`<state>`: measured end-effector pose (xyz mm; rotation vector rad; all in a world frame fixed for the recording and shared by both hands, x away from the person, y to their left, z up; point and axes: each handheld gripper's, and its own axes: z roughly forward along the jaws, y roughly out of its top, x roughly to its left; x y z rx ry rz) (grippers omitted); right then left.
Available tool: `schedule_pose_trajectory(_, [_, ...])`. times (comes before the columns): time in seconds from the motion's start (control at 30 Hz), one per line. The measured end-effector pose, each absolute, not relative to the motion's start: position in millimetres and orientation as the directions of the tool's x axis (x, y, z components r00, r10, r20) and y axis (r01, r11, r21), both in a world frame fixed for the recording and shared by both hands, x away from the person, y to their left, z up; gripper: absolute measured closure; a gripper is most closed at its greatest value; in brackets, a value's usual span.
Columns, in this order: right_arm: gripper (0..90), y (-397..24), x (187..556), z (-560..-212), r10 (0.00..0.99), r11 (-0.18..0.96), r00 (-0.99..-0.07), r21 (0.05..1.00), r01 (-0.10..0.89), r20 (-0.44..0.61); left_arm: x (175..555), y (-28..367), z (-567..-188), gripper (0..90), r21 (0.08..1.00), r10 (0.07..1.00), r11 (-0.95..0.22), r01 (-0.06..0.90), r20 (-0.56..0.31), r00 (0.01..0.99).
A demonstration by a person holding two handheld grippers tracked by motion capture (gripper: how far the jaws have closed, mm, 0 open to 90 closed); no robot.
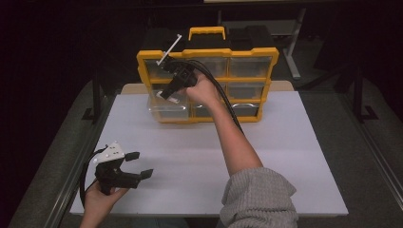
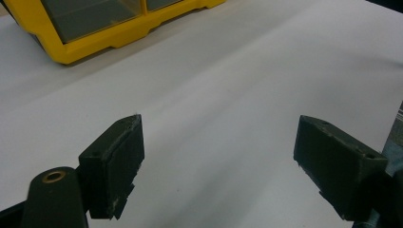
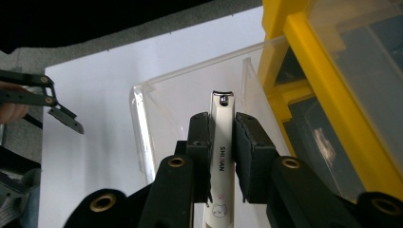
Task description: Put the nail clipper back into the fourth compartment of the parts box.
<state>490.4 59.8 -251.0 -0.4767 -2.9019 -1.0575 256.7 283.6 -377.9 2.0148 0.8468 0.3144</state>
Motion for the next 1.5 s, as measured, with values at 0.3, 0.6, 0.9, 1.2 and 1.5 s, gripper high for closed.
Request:
schedule_pose_trajectory(0.3, [73.2,53.2,485.7,-244.6,0.286,0.713,-0.953,0.641,0.282,0.102,258.0,283.5,-379.8,17.1,0.816,0.667,-0.372,0.442,-0.096,0.739])
schedule_pose_trajectory(0.6, [57.2,25.0,473.5,-228.8,0.311,0.65,-0.946,0.705,0.282,0.091,258.7,281.0,-382.6,17.0,0.812,0.669,-0.373,0.449,-0.101,0.737])
schedule_pose_trajectory(0.9, [32.2,-8.7,460.9,-229.3,0.329,0.586,-0.937,0.751,0.304,0.122,259.9,278.3,-386.1,16.5,0.806,0.669,-0.373,0.459,-0.109,0.735])
schedule_pose_trajectory(1.2, [23.7,-37.7,450.3,-242.7,0.359,0.539,-0.924,0.778,0.324,0.136,260.2,280.0,-389.9,16.3,0.797,0.666,-0.378,0.471,-0.119,0.736])
schedule_pose_trajectory(1.5, [19.5,-60.0,443.5,-249.3,0.393,0.498,-0.906,0.791,0.354,0.159,259.5,279.8,-388.8,16.3,0.801,0.668,-0.369,0.471,-0.123,0.734])
